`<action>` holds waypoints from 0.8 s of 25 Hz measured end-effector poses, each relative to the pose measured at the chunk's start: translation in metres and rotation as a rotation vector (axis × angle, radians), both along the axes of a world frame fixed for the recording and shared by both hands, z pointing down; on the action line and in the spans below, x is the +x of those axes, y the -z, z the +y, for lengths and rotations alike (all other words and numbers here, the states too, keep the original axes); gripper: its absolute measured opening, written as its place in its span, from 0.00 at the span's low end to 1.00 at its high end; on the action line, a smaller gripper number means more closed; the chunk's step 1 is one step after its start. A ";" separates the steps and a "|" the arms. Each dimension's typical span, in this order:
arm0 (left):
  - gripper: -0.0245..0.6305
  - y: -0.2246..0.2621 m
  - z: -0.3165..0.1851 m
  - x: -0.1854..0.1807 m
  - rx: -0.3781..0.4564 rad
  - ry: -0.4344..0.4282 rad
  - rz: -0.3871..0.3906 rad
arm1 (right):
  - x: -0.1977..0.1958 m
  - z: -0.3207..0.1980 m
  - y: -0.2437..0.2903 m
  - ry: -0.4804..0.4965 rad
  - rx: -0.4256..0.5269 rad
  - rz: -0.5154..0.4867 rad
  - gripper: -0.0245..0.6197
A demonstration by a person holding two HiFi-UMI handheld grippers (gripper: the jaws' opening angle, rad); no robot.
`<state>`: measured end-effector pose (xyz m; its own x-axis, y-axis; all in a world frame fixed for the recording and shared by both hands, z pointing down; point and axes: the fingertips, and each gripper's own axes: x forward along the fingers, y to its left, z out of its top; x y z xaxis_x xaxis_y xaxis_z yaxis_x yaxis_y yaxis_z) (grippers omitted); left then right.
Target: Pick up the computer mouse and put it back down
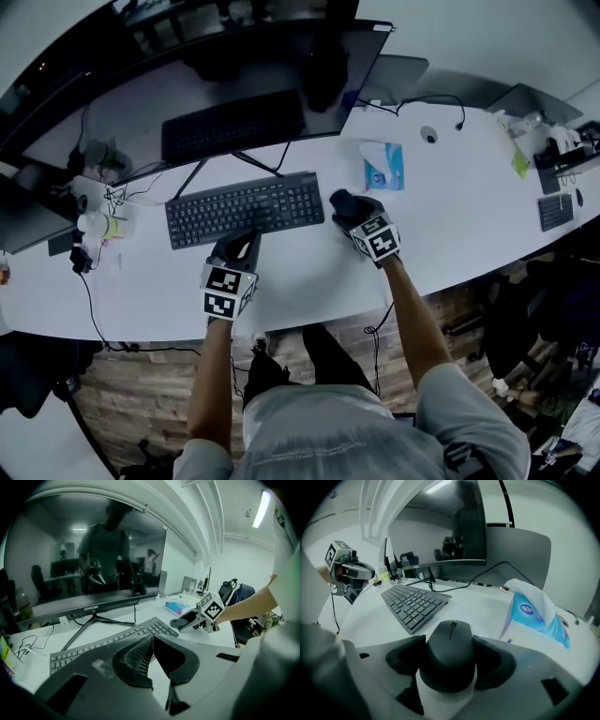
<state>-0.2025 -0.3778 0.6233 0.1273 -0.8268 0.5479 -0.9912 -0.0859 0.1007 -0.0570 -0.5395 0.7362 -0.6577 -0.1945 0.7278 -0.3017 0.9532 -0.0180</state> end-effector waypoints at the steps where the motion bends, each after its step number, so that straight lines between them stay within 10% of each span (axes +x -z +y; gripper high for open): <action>1: 0.06 -0.001 0.001 -0.002 0.001 0.002 0.001 | 0.000 0.000 0.000 0.000 0.004 0.000 0.52; 20: 0.06 0.060 0.021 -0.005 0.152 -0.126 -0.015 | 0.044 0.041 0.122 -0.248 0.131 -0.133 0.50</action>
